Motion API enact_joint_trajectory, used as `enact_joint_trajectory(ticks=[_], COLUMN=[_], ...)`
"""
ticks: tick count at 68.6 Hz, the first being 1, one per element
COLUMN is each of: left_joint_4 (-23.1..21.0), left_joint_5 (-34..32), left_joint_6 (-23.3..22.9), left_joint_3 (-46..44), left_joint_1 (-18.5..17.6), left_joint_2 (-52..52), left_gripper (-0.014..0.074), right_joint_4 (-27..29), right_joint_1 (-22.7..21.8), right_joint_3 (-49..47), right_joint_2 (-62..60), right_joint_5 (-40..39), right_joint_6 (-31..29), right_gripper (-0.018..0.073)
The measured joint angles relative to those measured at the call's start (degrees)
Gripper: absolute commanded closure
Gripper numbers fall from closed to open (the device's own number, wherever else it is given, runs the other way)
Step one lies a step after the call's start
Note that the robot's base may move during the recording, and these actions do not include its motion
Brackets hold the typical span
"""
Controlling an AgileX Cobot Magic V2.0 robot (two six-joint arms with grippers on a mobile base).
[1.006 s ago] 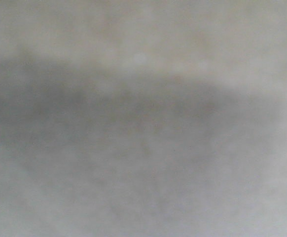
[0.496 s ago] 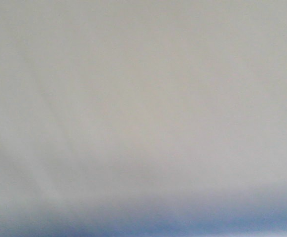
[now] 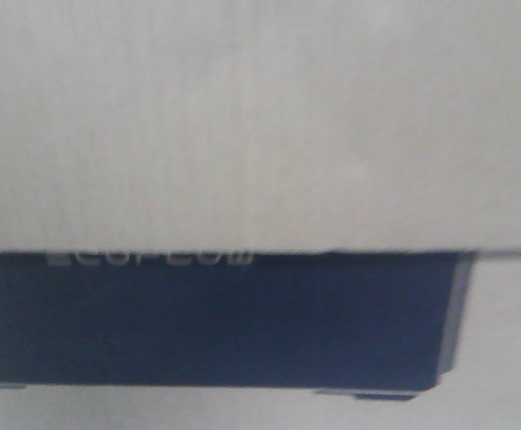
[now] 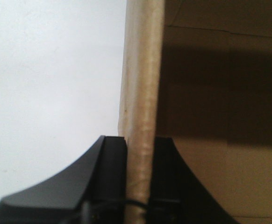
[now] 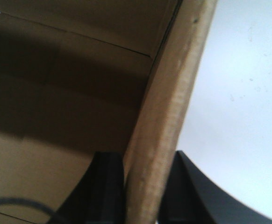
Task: Grab box from left shelf to table start
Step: 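Lower the held box onto the white table top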
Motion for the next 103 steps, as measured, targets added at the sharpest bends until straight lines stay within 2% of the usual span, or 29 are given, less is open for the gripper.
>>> enact_joint_trajectory(ticks=[24, 29, 34, 41, 44, 49, 53, 55, 57, 70, 93, 103], left_joint_4=[1.6, 1.3, 1.3, 1.3, 1.3, 2.4, 2.9, 2.9, 2.6, -2.2, -2.6, -2.6], left_joint_5=[-3.4, -3.2, -3.2, -2.4, -2.4, -2.4, -2.4, -2.3, -2.3, -1.1, -0.5, 0.0], left_joint_6=[0.8, 1.2, 2.2, 2.8, 3.2, 3.8, 4.0, 4.0, 4.0, 3.7, 3.4, 3.4], left_joint_3=[-0.1, -0.2, -0.6, -0.9, -1.2, -1.3, -1.3, -1.3, -1.3, -1.0, -2.3, -3.4], left_joint_1=[0.3, 0.3, 0.3, 0.3, 0.3, 0.4, 0.5, 0.5, 0.5, -0.1, -0.1, -0.1], left_joint_2=[6.3, 7.4, 8.1, 8.7, 8.9, 8.9, 8.9, 8.9, 8.9, 9.4, 3.7, -3.4], left_gripper=[0.0685, 0.065, 0.0557, 0.0378, 0.028, 0.0183, 0.0141, 0.0135, 0.0135, 0.0135, 0.0146, 0.0241], right_joint_4=[-0.9, -0.9, -0.9, -0.9, -0.9, -0.9, -1.1, -1.3, -1.3, -3.7, -4.5, -4.5], right_joint_1=[-0.2, -0.2, -0.2, -0.2, -0.2, -0.2, -0.2, -0.2, -0.2, -0.1, -0.1, -0.1], right_joint_3=[-0.2, -0.2, -0.2, -0.2, -0.2, -0.2, -0.3, -0.5, -0.5, -0.7, -1.2, -2.3], right_joint_2=[7.6, 7.7, 7.7, 7.7, 7.7, 7.7, 7.7, 7.7, 7.7, 7.7, 0.5, -6.3], right_joint_5=[-3.4, -3.5, -3.5, -3.4, -3.1, -2.7, -2.6, -2.5, -2.3, -0.1, 0.7, 0.2], right_joint_6=[-1.0, -1.0, -1.0, -0.9, -0.9, -0.2, 1.0, 1.9, 2.9, 8.2, 10.0, 10.1], right_gripper=[0.0503, 0.0499, 0.0482, 0.0362, 0.0274, 0.0111, 0.0004, -0.0062, -0.0086, -0.007, -0.0069, -0.0001])
